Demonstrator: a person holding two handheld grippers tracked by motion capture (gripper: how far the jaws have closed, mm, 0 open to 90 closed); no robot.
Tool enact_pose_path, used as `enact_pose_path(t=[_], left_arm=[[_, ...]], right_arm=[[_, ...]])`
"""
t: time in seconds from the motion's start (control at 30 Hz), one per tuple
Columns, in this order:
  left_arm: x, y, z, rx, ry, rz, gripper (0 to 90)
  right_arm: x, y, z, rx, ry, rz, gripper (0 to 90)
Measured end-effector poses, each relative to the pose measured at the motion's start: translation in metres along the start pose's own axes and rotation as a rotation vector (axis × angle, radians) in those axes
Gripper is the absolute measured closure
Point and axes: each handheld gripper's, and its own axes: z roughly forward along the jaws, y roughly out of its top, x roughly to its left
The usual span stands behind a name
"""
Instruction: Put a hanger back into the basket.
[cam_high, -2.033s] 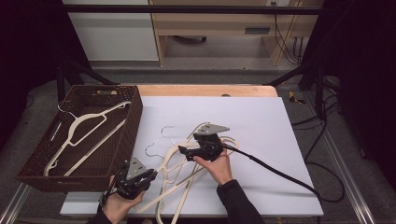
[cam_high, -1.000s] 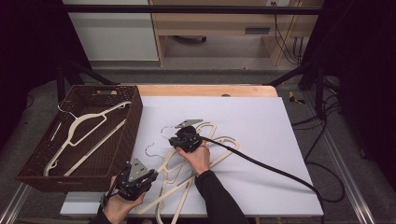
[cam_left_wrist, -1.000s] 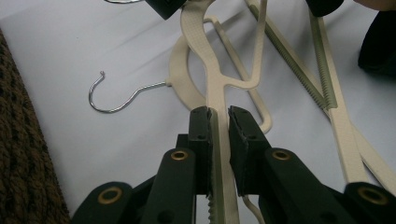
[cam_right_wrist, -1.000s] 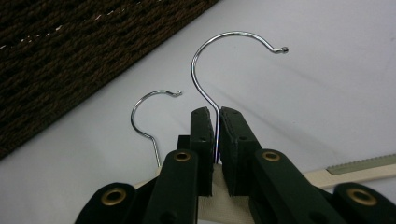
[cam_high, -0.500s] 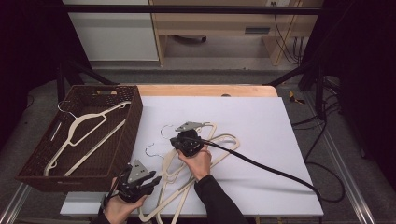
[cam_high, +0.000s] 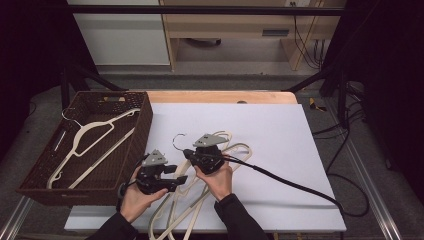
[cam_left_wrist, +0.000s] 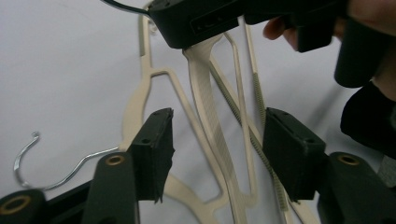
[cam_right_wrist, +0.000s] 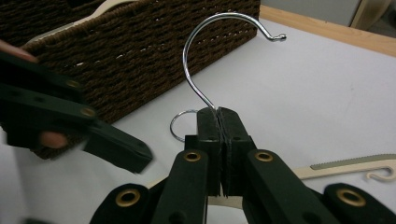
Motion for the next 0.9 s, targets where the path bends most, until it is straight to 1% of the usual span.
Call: enact_pose_path(t=[0.03,0.07,0.1,0.13,0.17,0.2,0.23,0.27,0.33,0.37,0.4,0.43,0.47,0.5,0.53,0.6,0.63,0.67,0.7,0.73,0.77,0.83,0.9], left_arm=[[0.001,0.001,0.004,0.007,-0.010,-0.004,48.9],[0.002,0.002,0.008,0.013,-0.027,-0.018,54.1],[0.002,0.003,0.010,0.021,-0.033,-0.023,56.5],[0.002,0.002,0.012,0.023,-0.035,-0.016,61.4],[0.002,0.002,0.014,0.028,-0.042,-0.021,65.4],[0.002,0.002,0.014,0.029,-0.046,-0.024,68.7],[0.001,0.002,0.014,0.022,-0.055,-0.024,71.7],[0.000,0.002,0.014,0.019,-0.054,-0.026,75.4],[0.000,0.002,0.013,0.013,-0.061,-0.039,76.5],[0.000,0.002,0.012,0.004,-0.065,-0.050,77.1],[0.001,0.001,0.011,-0.016,-0.079,-0.068,77.8],[0.001,0.001,0.011,-0.016,-0.079,-0.068,79.5],[0.001,0.000,0.011,-0.020,-0.083,-0.073,79.5],[0.001,0.000,0.009,-0.039,-0.106,-0.098,81.1],[0.001,0.000,0.009,-0.039,-0.106,-0.098,81.9],[-0.002,0.001,0.006,-0.065,-0.118,-0.106,83.3],[-0.003,0.001,0.004,-0.072,-0.126,-0.106,84.5],[-0.005,0.002,0.002,-0.078,-0.130,-0.100,85.5],[-0.008,0.003,-0.001,-0.086,-0.121,-0.085,85.5],[-0.010,0.003,-0.002,-0.091,-0.110,-0.078,85.5],[-0.013,0.003,-0.005,-0.102,-0.099,-0.065,85.6],[-0.015,0.003,-0.006,-0.108,-0.091,-0.063,85.6],[-0.017,0.003,-0.009,-0.115,-0.092,-0.055,85.6]], right_arm=[[0.001,0.000,-0.002,-0.002,0.002,-0.004,88.9],[0.002,0.000,-0.004,-0.003,0.003,-0.002,88.9],[0.002,0.000,-0.005,-0.008,0.009,-0.014,88.9],[0.003,0.001,-0.006,-0.011,0.009,-0.010,88.9],[0.003,0.001,-0.008,-0.011,0.014,-0.019,88.9],[0.004,0.001,-0.009,-0.011,0.015,-0.018,88.8],[0.004,0.001,-0.009,-0.013,0.019,-0.021,88.9],[0.004,0.001,-0.010,-0.015,0.019,-0.024,88.8],[0.005,0.001,-0.012,-0.017,0.020,-0.029,88.7],[0.005,0.001,-0.013,-0.018,0.021,-0.033,88.6],[0.005,0.002,-0.014,-0.018,0.024,-0.035,88.3],[0.005,0.002,-0.014,-0.018,0.024,-0.035,88.3],[0.004,0.003,-0.018,-0.018,0.032,-0.038,87.1],[0.004,0.004,-0.023,-0.016,0.044,-0.031,82.4],[0.004,0.004,-0.023,-0.016,0.044,-0.031,82.4],[0.004,0.007,-0.031,-0.015,0.039,-0.049,77.3],[0.004,0.008,-0.037,-0.023,0.049,-0.053,73.7],[0.003,0.008,-0.047,-0.041,0.065,-0.047,67.9],[0.003,0.008,-0.047,-0.041,0.065,-0.047,67.9],[0.002,0.008,-0.055,-0.049,0.069,-0.052,65.5],[-0.001,0.006,-0.067,-0.070,0.089,-0.046,60.0],[-0.004,0.002,-0.077,-0.079,0.105,-0.042,53.4],[-0.007,-0.004,-0.089,-0.086,0.107,-0.045,46.2]])
